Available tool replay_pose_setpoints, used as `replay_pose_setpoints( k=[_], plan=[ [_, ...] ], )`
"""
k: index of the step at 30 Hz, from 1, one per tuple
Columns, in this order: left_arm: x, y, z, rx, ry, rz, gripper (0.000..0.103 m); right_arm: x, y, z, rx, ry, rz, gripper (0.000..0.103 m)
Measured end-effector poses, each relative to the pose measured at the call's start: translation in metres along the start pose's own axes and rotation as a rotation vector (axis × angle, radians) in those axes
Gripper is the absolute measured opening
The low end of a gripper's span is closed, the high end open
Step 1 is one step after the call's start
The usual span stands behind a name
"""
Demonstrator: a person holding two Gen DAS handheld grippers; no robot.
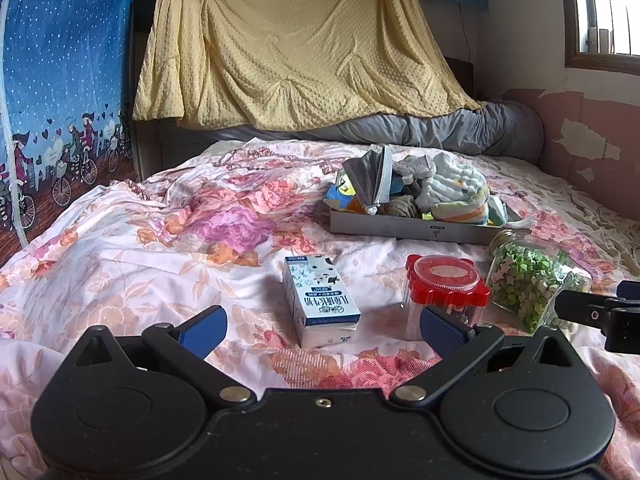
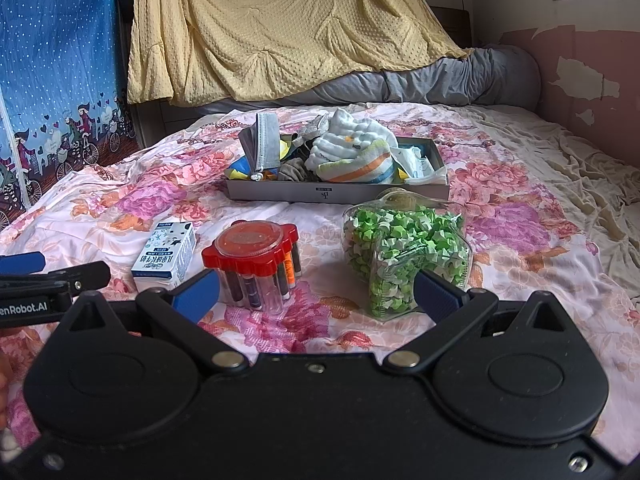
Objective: Organize soft objects
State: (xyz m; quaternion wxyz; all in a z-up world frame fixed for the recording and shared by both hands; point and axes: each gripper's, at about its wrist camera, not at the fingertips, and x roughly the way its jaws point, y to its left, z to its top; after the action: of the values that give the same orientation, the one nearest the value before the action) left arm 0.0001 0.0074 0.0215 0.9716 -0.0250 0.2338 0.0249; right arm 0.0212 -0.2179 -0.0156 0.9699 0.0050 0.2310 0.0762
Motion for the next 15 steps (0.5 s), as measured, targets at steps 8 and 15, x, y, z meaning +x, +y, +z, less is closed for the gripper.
replay_pose_setpoints(
  k=[8,15],
  plan=[
    [0.0006,0.0004,-0.0009,-0.002,0.002,-0.003,0.102,-0.0001,-0.0001,0.0,0.0,0.0,0.0,0.103],
    [0.0005,0.0005,-0.0008,-0.002,0.002,-0.003,0.102,0.0002,-0.0001,0.0,0.0,0.001,0.0,0.103]
  ],
)
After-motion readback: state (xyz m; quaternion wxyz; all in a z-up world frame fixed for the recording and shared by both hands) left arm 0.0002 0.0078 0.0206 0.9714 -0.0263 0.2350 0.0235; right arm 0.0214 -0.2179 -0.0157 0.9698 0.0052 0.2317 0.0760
